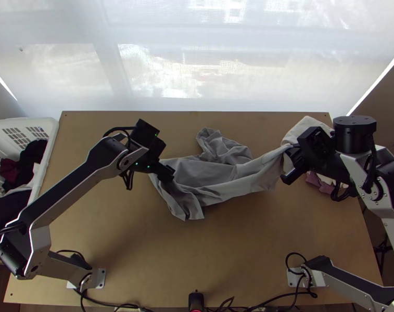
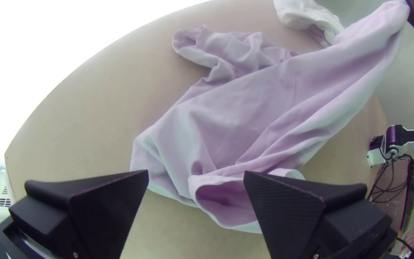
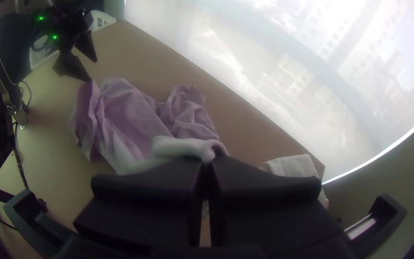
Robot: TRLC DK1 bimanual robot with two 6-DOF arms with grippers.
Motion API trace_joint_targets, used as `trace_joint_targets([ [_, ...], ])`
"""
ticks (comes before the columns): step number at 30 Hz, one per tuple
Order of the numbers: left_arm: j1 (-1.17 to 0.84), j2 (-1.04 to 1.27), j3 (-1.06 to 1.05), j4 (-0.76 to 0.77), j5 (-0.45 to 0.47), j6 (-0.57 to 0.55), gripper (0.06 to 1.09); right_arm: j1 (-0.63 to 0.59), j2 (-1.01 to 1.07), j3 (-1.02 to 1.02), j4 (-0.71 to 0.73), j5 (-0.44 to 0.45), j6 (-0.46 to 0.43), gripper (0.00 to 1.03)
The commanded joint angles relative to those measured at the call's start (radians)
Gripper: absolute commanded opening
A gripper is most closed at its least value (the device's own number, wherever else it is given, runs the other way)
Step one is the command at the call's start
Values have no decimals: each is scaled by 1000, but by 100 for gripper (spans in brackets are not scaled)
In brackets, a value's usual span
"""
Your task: Fold the t-shirt
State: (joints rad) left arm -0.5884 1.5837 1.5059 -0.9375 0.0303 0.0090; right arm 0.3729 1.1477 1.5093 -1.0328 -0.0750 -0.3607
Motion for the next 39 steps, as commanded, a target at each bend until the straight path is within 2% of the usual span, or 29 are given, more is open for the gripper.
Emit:
trace_joint_targets([
  [1,-21,70,30,-38,0,-40,102,-2,-2,0,0,1,-3,3],
  [25,-22,140,20,-149,-17,-67,98,-5,1,-32,22,1,-1,3],
  [27,-24,140,19,-149,-17,-64,90,-6,1,-32,22,1,-1,3],
  [32,-21,148,19,-124,-15,-37,48,-12,-6,-37,22,1,-1,3],
  [39,-2,144,24,-116,-15,-10,9,-17,-13,-46,22,1,-1,3],
])
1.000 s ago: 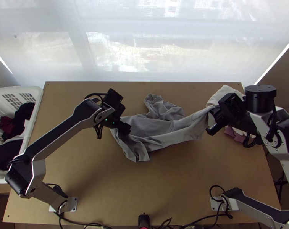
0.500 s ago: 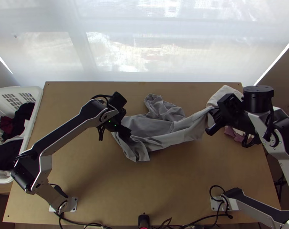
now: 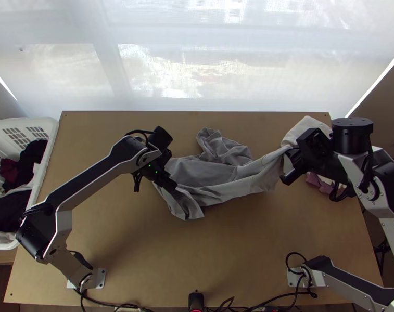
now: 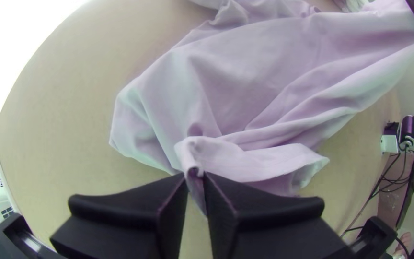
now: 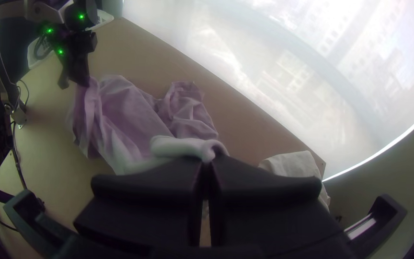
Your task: Fold the t-shirt
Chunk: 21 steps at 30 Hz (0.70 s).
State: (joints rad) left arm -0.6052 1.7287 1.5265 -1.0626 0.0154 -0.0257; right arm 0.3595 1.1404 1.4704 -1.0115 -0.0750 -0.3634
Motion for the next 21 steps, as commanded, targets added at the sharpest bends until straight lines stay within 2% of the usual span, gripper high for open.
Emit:
trace_joint_targets([
  [1,22,-6,4,9,0,30,9,-4,-5,-7,2,1,1,3],
  [10,150,-100,107,-14,0,96,9,-28,4,68,5,3,-2,3],
  [21,262,-222,408,-19,0,182,9,-70,113,409,-2,29,-5,3],
])
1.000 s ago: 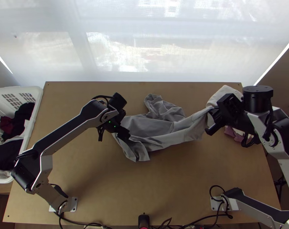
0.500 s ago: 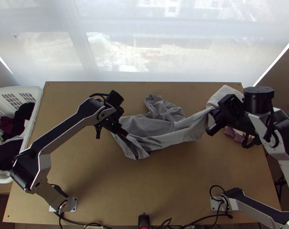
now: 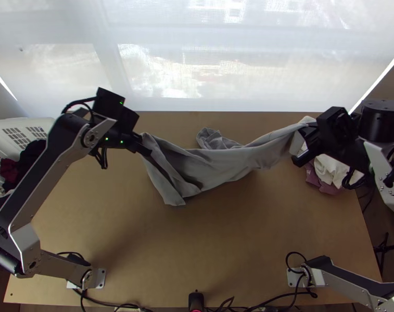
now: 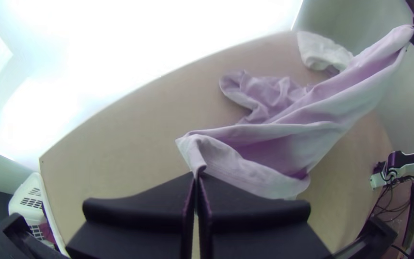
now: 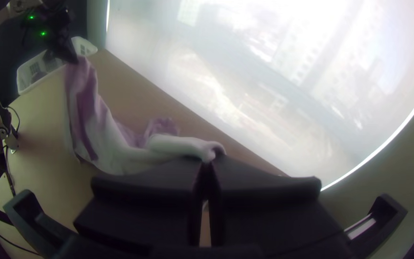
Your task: Fold the t-shirt
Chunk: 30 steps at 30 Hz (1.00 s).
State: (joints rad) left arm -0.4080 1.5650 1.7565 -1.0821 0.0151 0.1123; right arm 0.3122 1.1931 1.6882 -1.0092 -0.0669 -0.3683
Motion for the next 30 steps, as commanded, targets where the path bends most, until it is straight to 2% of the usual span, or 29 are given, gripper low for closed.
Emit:
trace_joint_targets([
  [1,71,-66,210,4,0,50,9,-25,71,226,-5,26,3,3],
  [6,97,-129,327,102,-3,72,9,-33,135,436,-6,58,11,3],
  [11,89,-145,479,152,-84,86,9,-30,189,622,6,104,-1,2],
  [18,75,-226,485,241,-162,168,9,-12,146,625,133,156,-32,2],
  [25,44,-316,479,248,-165,221,9,65,95,631,218,199,-32,2],
  [30,40,-392,477,254,-167,247,9,93,60,637,228,203,-32,2],
])
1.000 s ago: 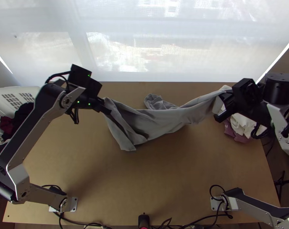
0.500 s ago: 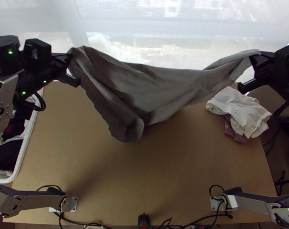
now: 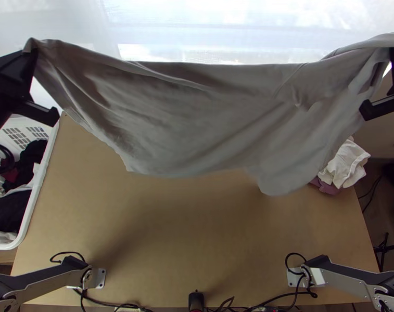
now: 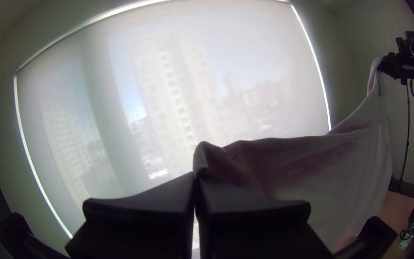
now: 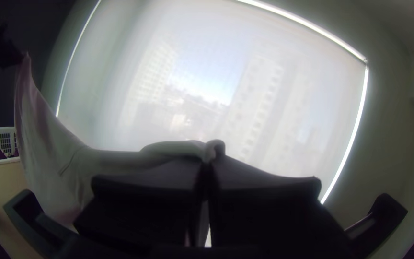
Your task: Fold the t-shirt
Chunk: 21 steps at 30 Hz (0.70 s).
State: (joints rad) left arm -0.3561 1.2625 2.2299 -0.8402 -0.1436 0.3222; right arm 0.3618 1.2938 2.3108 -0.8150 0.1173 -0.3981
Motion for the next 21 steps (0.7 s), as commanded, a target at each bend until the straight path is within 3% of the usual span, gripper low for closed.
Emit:
trace_joint_targets([
  [1,-12,-103,4,9,-8,43,9,43,-48,15,34,19,-2,2],
  [9,-9,-203,-21,-56,-27,60,9,45,-103,12,-6,21,2,2],
  [21,2,-334,-67,-209,-24,49,9,55,-232,-93,-225,-4,100,2],
])
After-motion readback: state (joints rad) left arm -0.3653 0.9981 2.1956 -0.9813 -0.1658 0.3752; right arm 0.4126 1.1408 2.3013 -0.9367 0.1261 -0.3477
